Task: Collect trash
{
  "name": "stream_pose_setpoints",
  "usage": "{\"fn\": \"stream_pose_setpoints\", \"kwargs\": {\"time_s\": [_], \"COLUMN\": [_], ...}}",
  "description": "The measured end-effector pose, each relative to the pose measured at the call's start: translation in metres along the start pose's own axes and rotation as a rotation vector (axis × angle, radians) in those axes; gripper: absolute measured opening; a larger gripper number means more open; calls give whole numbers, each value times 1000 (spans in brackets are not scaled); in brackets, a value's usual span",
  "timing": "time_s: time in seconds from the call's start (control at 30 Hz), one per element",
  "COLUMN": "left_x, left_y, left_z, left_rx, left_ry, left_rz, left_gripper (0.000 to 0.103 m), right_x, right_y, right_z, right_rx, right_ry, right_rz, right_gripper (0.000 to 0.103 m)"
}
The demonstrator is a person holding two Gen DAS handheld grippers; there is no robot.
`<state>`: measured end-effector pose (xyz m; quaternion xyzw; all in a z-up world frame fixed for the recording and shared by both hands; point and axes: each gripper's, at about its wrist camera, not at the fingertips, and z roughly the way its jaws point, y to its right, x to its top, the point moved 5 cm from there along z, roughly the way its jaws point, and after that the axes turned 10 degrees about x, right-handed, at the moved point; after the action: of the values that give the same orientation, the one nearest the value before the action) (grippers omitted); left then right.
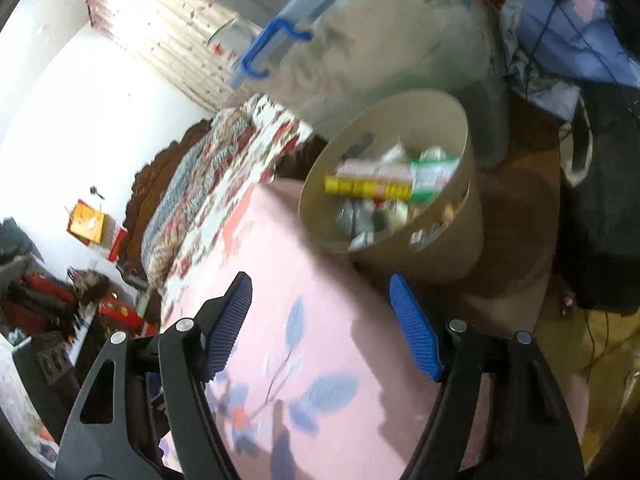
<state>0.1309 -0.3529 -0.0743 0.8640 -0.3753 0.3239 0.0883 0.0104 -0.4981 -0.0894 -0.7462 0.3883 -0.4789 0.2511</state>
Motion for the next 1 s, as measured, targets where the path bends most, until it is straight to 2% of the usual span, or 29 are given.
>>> {"fn": "stream_pose_setpoints", "kwargs": {"time_s": [0.2,0.4,0.87,1.0], "left_x": [-41,-69,-112,-119], "left_y": [-32,-62,-121,-134], "left_z": [-26,-53,-98,-104], "left_rx": [55,99,190,212], "left_ry": [-6,29,103,113], "left_rz": [-42,-94,-174,-197], "left_gripper": [74,76,78,84], "right_x": [-53,-92,-149,-159], "right_y": [-32,-65,-116,-126], "right_z": [-4,-1,4,8], "right_rx": [-63,-69,-78,-79], "right_ry": [-19,-64,-128,-149], "right_rz": [-84,-156,-260,-282], "right_gripper": [73,73,73,73]}}
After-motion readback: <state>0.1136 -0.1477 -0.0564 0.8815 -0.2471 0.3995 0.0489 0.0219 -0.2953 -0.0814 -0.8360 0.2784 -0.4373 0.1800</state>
